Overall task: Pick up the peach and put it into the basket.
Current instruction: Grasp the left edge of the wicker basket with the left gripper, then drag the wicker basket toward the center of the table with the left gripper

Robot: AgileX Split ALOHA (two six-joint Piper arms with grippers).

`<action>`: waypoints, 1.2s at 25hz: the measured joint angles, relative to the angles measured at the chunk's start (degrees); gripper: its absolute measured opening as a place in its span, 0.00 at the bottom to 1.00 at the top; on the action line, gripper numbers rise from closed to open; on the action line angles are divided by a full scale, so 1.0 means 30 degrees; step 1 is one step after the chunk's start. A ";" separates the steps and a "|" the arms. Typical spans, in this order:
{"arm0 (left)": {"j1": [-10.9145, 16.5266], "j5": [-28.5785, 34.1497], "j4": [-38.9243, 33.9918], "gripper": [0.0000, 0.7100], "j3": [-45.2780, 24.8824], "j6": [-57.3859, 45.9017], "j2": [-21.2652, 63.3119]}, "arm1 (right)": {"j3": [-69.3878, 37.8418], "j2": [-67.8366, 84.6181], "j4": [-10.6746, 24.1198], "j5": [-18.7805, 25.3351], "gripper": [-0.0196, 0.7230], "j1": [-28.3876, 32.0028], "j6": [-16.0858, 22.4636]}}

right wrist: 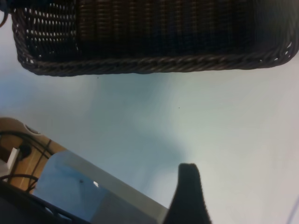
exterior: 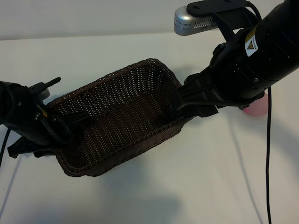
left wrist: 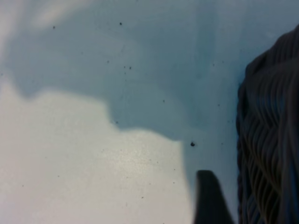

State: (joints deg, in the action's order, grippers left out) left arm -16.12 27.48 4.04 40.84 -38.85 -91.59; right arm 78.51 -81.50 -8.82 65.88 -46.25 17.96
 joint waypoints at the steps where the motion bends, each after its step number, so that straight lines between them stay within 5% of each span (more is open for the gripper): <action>1: 0.0000 -0.0007 0.0035 0.50 0.0000 -0.0017 0.0000 | 0.0000 0.0000 0.0000 0.0000 0.77 0.0000 0.0000; 7: 0.0004 -0.0088 0.0180 0.23 0.0000 -0.0110 0.0000 | 0.0000 0.0000 -0.0021 0.0000 0.77 0.0000 0.0000; 17: 0.0004 -0.0194 0.0438 0.21 0.0000 0.0163 0.0203 | 0.0000 0.0000 -0.0021 0.0000 0.77 0.0000 0.0000; 30: 0.0185 -0.0017 0.4941 0.16 -0.0024 0.5066 0.3262 | 0.0000 0.0000 -0.0062 0.0000 0.77 0.0000 0.0000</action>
State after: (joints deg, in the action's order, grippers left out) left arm -15.56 27.43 18.86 40.77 -23.66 -81.80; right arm 78.51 -81.50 -9.01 65.88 -46.25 17.96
